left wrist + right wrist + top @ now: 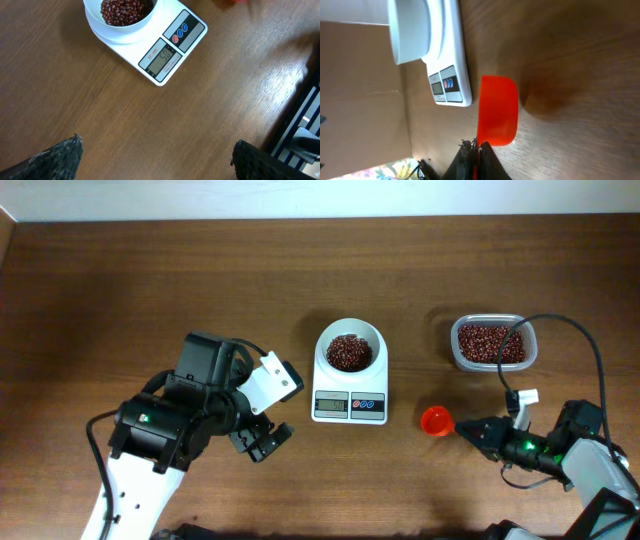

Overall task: Scoop and weigh 50g on scale
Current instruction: 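Set the orange scoop on the table and open the right gripper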

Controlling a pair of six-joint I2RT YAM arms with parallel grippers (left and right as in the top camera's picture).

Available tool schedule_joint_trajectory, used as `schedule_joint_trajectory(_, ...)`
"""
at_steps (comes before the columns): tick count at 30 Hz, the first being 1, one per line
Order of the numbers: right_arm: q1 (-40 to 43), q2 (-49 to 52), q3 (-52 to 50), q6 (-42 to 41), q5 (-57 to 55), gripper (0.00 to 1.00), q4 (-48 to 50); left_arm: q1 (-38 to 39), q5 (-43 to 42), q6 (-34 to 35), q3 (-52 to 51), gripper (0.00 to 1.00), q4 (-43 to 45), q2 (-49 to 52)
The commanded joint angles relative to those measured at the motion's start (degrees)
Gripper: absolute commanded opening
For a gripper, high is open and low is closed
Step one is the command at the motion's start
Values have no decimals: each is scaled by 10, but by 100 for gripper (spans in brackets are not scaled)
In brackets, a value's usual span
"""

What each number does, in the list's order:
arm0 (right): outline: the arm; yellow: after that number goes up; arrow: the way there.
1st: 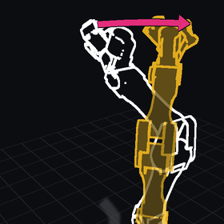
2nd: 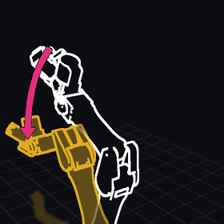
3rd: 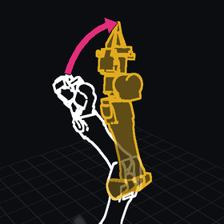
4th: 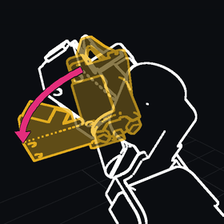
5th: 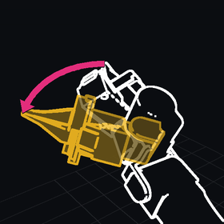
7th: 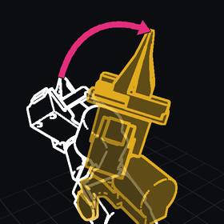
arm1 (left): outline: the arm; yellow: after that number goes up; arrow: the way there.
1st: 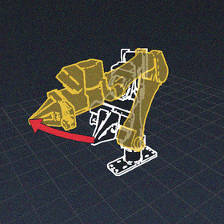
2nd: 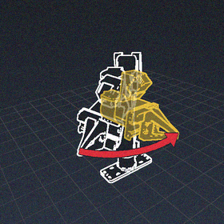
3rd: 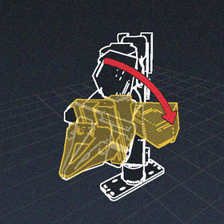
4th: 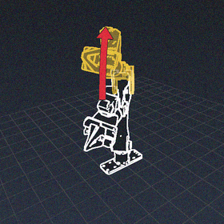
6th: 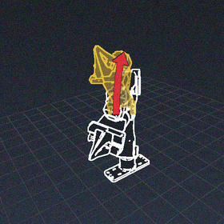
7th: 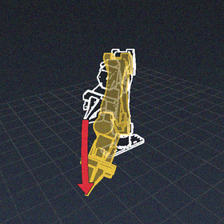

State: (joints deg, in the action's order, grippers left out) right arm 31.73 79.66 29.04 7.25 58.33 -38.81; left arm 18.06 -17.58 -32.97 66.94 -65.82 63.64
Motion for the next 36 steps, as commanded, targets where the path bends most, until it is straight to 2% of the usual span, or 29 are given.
schedule_joint_trajectory(1,-2,-4,-3,2,-21,20,-6,-2,-2,8,8,99,0,-6)
schedule_joint_trajectory(4,-2,-4,-3,2,-29,22,-4,-2,-2,8,8,99,0,-6)
schedule_joint_trajectory(6,-2,-4,-3,2,-50,35,-4,-2,-2,8,8,99,0,-6)
schedule_joint_trajectory(7,-2,-4,-3,2,-57,63,-4,-2,-2,8,8,99,0,-6)
schedule_joint_trajectory(8,-2,-4,-3,2,-69,99,-4,-2,-2,8,8,99,0,-6)
schedule_joint_trajectory(15,-2,-4,-3,-2,-137,99,21,-2,-2,8,8,99,0,-6)
schedule_joint_trajectory(20,-2,-5,1,-99,-245,99,74,-2,-2,8,8,99,-1,-6)
schedule_joint_trajectory(28,-2,-5,46,-199,-392,99,71,-2,-2,8,8,99,0,-6)
schedule_joint_trajectory(36,-2,-7,101,-202,-411,99,35,-2,-2,8,8,99,0,-6)
